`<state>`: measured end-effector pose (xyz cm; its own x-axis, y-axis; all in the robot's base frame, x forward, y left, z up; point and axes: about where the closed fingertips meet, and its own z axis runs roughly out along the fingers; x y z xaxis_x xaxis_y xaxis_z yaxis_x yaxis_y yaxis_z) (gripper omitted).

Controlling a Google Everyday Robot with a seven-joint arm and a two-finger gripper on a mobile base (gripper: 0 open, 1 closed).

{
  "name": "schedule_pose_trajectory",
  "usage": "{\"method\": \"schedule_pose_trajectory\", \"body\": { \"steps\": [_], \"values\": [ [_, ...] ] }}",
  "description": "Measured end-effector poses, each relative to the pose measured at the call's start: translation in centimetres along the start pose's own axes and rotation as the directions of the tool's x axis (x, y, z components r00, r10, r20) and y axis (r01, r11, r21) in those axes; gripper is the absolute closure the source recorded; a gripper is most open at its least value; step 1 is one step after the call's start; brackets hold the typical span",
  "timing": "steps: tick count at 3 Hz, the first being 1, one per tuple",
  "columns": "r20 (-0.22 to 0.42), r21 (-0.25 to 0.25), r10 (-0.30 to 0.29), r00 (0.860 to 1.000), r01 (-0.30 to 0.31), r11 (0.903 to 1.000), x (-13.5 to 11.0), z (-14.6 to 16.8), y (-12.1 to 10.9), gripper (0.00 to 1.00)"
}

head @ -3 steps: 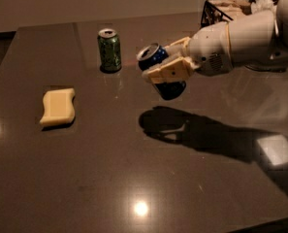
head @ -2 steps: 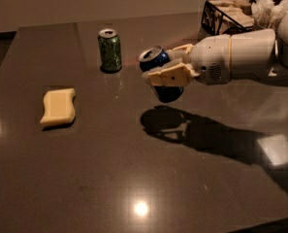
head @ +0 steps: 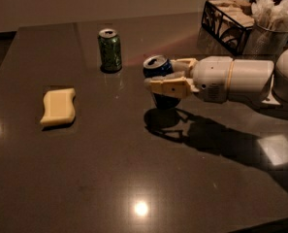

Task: Place pepsi can upright

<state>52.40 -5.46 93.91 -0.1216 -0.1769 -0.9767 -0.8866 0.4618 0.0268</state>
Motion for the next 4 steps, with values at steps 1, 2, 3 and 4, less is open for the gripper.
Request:
{"method": "schedule_pose_trajectory", "body": {
  "steps": [1, 2, 3, 4],
  "values": [
    [0.043, 0.022, 0.01, 0.999, -0.011, 0.9997, 0.7, 0.0, -0.4, 1.0],
    [0.102, 0.027, 0.01, 0.995, -0.013, 0.9995, 1.1, -0.1, -0.8, 1.0],
    [0.145, 0.031, 0.016, 0.989, -0.021, 0.9993, 1.6, 0.0, -1.3, 1.0],
    [0.152, 0.042, 0.034, 0.988, -0.041, 0.9983, 2.3, 0.0, -1.6, 0.82]
  ]
}}
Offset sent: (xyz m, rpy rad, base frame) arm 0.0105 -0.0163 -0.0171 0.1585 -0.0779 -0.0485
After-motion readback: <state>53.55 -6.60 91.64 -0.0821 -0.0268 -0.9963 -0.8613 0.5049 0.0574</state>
